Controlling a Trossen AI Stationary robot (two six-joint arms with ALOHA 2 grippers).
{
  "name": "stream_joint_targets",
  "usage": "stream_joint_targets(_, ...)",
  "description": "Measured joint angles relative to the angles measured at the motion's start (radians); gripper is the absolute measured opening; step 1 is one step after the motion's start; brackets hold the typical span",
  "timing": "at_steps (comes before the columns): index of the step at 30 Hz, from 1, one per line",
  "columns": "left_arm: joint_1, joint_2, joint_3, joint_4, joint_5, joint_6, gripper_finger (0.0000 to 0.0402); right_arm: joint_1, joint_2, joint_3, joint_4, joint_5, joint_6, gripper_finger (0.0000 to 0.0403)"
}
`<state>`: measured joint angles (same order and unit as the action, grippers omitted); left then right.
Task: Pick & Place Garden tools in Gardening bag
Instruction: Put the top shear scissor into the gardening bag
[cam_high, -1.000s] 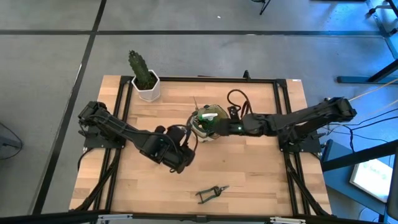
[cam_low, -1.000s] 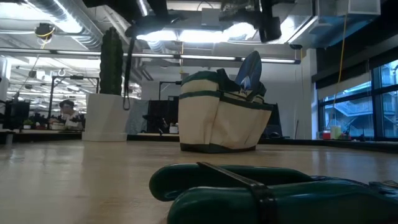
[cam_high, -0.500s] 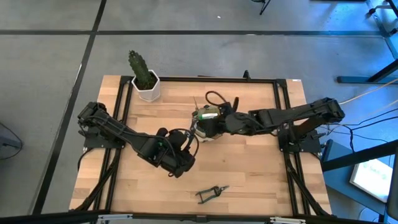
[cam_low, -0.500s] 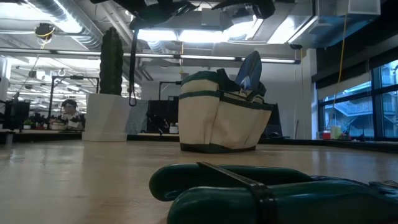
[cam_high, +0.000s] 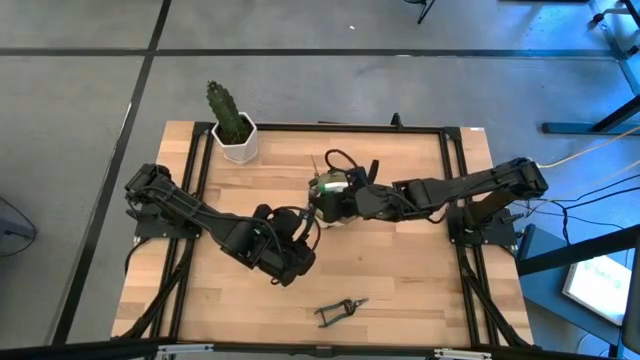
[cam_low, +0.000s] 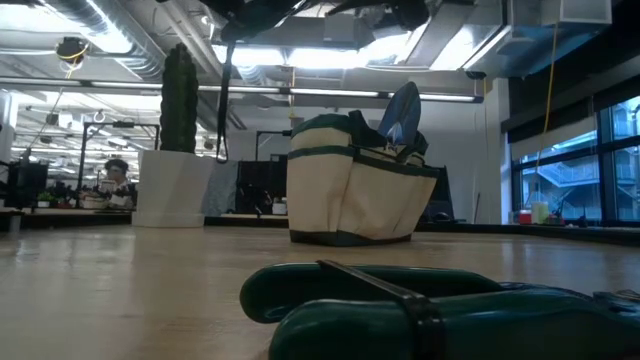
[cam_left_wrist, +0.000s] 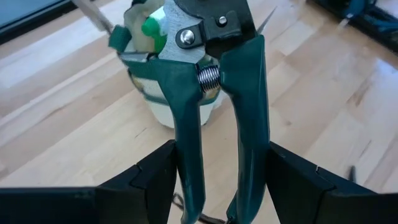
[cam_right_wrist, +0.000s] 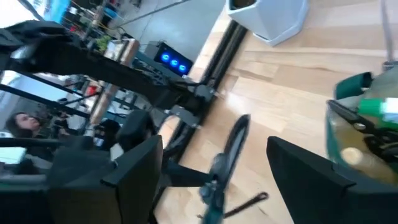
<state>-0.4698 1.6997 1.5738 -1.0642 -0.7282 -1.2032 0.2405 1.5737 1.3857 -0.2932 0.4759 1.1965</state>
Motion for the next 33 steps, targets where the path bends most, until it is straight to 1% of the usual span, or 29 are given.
stream_joint_targets(6,0.000,0.000,0.000,-0.002,-0.011,0.002,0.0205,0.005,0.018,0.001,0.023,0.003,0.011,0.0288)
stream_joint_targets(11,0.000,0.000,0.000,-0.001,-0.012,0.005,0.0205,0.005,0.037,0.000,0.016,0.006,0.034,0.0263)
stream_joint_targets(15,0.000,0.000,0.000,-0.001,-0.017,0.012,0.0205,0.004,0.048,0.001,0.035,0.019,0.030,0.0221)
stream_joint_targets(22,0.000,0.000,0.000,-0.001,-0.036,0.013,0.0205,0.002,0.049,0.000,0.031,0.072,0.027,0.0130)
stream_joint_targets(30,-0.001,0.000,0.000,-0.002,-0.059,0.022,0.0205,-0.007,0.049,0.000,0.063,0.065,-0.030,0.0025)
stream_joint_targets(31,-0.002,0.000,0.000,-0.002,-0.062,0.023,0.0205,-0.009,0.049,0.000,0.072,0.062,-0.041,0.0016)
stream_joint_targets(33,-0.004,0.000,0.000,-0.003,-0.067,0.023,0.0209,-0.013,0.047,0.001,0.073,0.051,-0.062,0.0011)
